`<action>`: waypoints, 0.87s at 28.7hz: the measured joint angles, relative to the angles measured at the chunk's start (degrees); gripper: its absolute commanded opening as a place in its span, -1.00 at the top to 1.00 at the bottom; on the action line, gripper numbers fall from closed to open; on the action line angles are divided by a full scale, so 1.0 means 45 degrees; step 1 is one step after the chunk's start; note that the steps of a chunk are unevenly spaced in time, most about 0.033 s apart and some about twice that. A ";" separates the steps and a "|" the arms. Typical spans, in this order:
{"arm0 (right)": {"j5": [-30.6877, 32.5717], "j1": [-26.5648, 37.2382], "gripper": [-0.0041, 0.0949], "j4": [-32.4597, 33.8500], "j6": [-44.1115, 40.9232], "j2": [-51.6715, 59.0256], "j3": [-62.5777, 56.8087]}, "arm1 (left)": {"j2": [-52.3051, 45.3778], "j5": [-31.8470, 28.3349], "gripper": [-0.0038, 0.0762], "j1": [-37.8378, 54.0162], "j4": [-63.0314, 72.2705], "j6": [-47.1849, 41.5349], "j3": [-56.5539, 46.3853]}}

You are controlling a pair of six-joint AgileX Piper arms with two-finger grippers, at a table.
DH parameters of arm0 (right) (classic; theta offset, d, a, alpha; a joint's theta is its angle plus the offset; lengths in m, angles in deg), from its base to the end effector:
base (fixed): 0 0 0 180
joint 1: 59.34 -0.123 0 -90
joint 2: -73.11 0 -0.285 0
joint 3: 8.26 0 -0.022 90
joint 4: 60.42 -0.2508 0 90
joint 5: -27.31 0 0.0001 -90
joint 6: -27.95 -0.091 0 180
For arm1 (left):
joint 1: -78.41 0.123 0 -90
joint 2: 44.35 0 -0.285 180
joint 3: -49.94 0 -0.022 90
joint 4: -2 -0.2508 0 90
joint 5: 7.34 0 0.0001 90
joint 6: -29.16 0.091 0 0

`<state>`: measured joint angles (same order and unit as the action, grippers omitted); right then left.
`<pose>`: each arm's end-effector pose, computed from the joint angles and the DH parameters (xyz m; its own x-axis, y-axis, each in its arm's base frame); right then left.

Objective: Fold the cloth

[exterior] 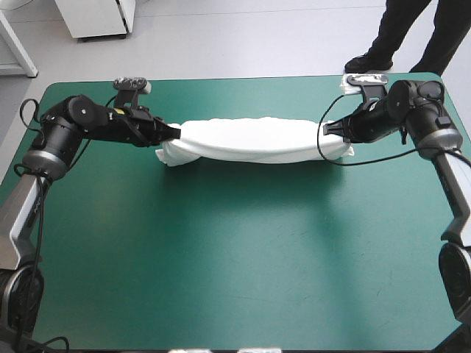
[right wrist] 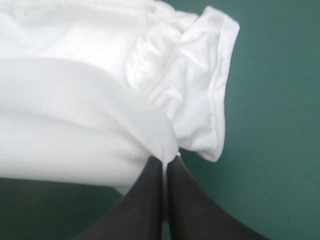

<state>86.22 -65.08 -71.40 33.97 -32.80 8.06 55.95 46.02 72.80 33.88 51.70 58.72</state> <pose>0.3728 0.0524 0.3447 -0.8431 -0.0899 -0.5302 -0.1890 0.9726 0.1356 0.3493 -0.0731 0.3553 -0.7516 0.1084 -0.6506 0.3867 0.8715 -0.3016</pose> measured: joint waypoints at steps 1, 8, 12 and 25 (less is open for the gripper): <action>0.0023 -0.0076 0.94 0.0015 0.0000 0.0250 -0.0330 | -0.0204 0.0053 0.93 0.0000 0.0000 0.0000 -0.0399; 0.0044 -0.1108 0.94 0.0030 0.0000 0.1531 -0.2978 | -0.1578 0.0082 0.93 -0.0706 -0.0335 -0.0013 -0.3178; 0.0211 -0.1205 0.94 0.0043 0.0000 0.1682 -0.4036 | -0.1742 0.0133 0.93 -0.1255 -0.0922 -0.0303 -0.4463; 0.0556 -0.1205 0.94 0.0091 0.0000 0.2923 -0.7681 | -0.2192 0.0538 0.93 -0.1412 -0.1371 -0.0673 -0.7286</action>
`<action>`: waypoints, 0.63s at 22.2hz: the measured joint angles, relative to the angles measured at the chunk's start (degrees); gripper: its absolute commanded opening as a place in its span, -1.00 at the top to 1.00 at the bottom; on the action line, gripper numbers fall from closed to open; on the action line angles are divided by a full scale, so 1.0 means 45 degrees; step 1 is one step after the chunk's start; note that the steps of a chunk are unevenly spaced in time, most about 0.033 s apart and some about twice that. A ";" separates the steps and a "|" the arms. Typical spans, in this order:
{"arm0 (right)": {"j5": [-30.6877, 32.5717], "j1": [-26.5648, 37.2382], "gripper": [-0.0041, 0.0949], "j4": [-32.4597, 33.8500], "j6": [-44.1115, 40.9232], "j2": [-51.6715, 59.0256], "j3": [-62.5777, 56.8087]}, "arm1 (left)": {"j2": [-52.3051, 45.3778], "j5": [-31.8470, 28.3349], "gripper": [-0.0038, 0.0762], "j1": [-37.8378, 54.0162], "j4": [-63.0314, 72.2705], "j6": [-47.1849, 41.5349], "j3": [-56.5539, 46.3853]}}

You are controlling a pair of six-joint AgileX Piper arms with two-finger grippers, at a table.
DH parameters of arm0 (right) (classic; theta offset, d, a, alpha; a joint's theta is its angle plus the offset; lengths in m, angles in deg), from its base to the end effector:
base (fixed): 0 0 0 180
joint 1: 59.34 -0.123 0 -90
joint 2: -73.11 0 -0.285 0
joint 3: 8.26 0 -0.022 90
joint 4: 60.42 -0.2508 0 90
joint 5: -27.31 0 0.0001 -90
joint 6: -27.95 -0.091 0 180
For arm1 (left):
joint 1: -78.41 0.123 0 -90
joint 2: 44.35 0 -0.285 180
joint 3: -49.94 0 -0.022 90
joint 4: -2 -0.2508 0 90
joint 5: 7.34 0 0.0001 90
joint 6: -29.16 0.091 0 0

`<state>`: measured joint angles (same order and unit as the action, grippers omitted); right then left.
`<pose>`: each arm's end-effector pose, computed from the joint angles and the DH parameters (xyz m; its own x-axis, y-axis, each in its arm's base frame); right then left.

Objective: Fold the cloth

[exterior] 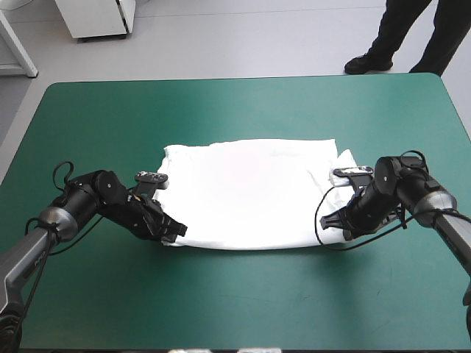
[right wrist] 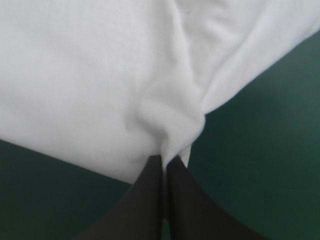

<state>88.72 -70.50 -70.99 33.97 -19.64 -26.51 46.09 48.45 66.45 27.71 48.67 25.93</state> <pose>0.2602 0.0663 0.2494 -0.9680 -0.2071 -0.1418 -0.2286 0.9607 0.1573 0.2456 -0.0854 0.2413 -0.9315 0.2699 -0.2439 0.3418 0.8790 -0.3325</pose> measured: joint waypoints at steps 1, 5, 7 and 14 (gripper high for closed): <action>-0.0011 0.0000 0.94 0.0000 0.0000 0.0149 -0.0252 | -0.0078 0.0052 0.93 -0.0025 0.0000 0.0000 -0.0145; -0.0084 0.0000 0.94 0.0000 0.0000 0.0842 -0.1166 | -0.0218 0.0310 0.92 -0.0167 -0.0014 -0.0003 -0.0599; -0.0069 0.0000 0.83 -0.0012 0.0000 0.0921 -0.1342 | -0.0241 0.0553 0.90 -0.0167 -0.0087 -0.0028 -0.0658; 0.0308 0.0000 0.07 -0.0012 0.0000 0.0921 -0.1371 | -0.0245 0.1567 0.30 -0.0167 -0.0279 -0.0042 -0.0658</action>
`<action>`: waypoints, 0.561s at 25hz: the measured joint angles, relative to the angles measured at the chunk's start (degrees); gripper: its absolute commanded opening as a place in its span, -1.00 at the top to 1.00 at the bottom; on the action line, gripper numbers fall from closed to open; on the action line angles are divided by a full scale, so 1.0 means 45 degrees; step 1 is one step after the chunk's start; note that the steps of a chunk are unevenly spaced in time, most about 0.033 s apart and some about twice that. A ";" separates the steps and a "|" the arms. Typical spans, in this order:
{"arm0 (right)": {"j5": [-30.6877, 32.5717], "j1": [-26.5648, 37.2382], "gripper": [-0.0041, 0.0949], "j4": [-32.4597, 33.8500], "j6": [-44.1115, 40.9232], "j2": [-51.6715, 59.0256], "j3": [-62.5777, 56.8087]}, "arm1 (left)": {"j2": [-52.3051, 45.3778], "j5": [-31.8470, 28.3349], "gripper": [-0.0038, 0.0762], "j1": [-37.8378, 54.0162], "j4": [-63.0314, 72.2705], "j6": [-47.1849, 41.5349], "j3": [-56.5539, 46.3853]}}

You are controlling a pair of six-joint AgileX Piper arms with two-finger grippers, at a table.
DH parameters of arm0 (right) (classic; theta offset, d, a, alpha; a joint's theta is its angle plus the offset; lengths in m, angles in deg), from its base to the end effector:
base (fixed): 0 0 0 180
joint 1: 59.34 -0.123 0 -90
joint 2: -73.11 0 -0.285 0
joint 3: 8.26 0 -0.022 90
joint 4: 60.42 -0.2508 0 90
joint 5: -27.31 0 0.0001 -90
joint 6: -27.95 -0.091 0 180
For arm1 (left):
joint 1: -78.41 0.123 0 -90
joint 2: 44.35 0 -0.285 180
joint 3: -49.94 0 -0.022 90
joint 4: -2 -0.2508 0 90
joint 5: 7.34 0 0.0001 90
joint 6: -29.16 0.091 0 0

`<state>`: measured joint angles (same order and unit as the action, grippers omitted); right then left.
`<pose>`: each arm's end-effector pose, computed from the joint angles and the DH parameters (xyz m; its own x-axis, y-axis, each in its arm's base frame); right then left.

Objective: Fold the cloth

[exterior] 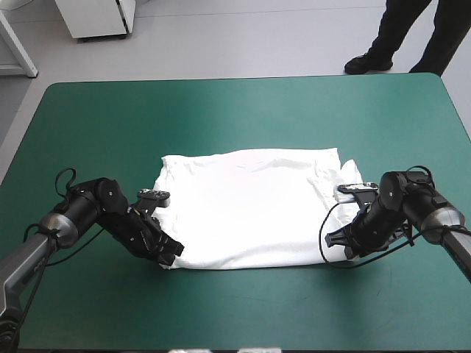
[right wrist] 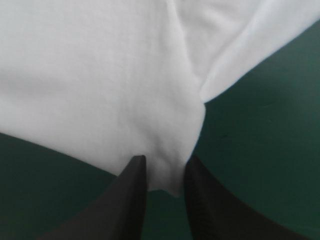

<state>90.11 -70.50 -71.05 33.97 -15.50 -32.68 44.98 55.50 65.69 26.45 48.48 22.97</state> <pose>0.2321 0.0610 0.2406 -0.9738 -0.2117 -0.0829 -0.2228 0.9613 0.1620 0.2226 -0.0846 0.2321 -0.9359 0.3372 -0.1023 0.3509 0.8655 -0.3573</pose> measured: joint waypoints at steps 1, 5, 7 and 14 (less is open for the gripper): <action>0.0048 0.0000 0.01 0.0000 0.0000 0.0028 0.0000 | 0.0000 0.0252 0.24 0.0000 -0.0010 0.0000 0.0000; 0.0445 0.0000 -0.01 0.0009 0.0000 0.0525 0.0176 | -0.0177 0.1055 0.20 0.0000 -0.0023 0.0000 -0.0015; 0.0716 0.0000 -0.01 0.0127 0.0000 0.0838 0.0523 | -0.0504 0.1236 0.20 0.0000 -0.0136 0.0000 0.0023; 0.1317 0.0000 -0.01 0.0589 -0.0056 0.1823 0.2856 | -0.2301 0.1634 -0.01 0.0000 -0.2327 -0.1213 0.2881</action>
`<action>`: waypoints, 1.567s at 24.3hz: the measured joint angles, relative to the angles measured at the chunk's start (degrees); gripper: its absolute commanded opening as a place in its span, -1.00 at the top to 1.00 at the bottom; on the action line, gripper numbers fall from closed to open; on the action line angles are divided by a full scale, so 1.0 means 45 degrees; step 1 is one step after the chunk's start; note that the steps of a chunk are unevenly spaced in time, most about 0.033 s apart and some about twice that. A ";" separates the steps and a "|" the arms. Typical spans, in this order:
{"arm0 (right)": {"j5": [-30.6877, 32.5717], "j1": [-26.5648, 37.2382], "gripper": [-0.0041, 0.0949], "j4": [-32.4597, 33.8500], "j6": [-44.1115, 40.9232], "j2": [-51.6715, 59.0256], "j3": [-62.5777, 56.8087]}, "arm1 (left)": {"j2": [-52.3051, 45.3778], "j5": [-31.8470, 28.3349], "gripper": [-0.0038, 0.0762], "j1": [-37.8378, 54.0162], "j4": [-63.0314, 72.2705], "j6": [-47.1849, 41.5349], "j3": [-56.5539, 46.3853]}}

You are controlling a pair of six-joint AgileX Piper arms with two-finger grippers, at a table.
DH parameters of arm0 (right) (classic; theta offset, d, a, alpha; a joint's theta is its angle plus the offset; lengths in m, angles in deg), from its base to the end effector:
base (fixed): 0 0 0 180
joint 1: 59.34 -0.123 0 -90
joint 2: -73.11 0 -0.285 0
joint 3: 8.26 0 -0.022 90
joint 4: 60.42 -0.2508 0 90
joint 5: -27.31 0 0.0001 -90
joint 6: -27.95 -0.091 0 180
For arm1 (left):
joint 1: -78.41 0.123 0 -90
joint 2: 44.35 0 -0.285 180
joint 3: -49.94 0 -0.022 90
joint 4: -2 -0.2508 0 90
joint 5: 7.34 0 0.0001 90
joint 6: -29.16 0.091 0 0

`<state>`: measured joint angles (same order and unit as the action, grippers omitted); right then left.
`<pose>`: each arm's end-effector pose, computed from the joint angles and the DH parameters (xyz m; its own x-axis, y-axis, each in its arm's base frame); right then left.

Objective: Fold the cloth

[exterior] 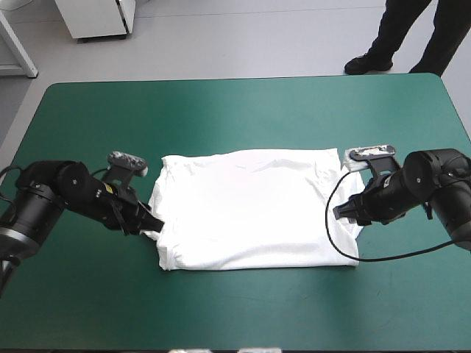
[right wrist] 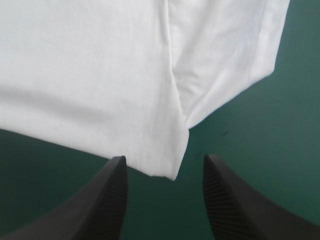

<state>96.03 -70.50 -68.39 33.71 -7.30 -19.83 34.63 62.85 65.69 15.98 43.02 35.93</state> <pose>0.2272 0.0568 0.3322 -0.9121 -0.2302 -0.3393 -0.2799 0.9543 0.1051 0.2135 -0.0694 0.3270 -0.8753 0.3544 -0.3290 0.4234 0.8904 -0.1673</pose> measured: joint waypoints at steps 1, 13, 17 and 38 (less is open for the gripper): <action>0.0012 0.0000 -0.01 0.0000 0.0000 0.0030 0.0330 | -0.0061 0.0041 -0.10 0.0000 -0.0346 -0.0129 0.0609; -0.0086 0.0000 -0.01 0.0000 -0.0035 0.0029 0.1811 | 0.4088 -0.1114 -0.47 0.0398 -0.2998 -0.1132 0.3001; -0.0086 0.0000 -0.01 0.0000 -0.0035 0.0029 0.1811 | 0.5280 -0.1803 -0.47 0.0398 -0.2988 -0.1179 0.2649; 0.0010 0.0000 -0.01 0.0000 -0.0035 0.0029 0.1811 | 0.7641 -0.2404 0.90 0.0571 -0.1752 -0.1343 0.2740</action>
<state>96.08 -70.50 -68.39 33.56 -7.17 -11.68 69.01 52.03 68.26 8.10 36.98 48.26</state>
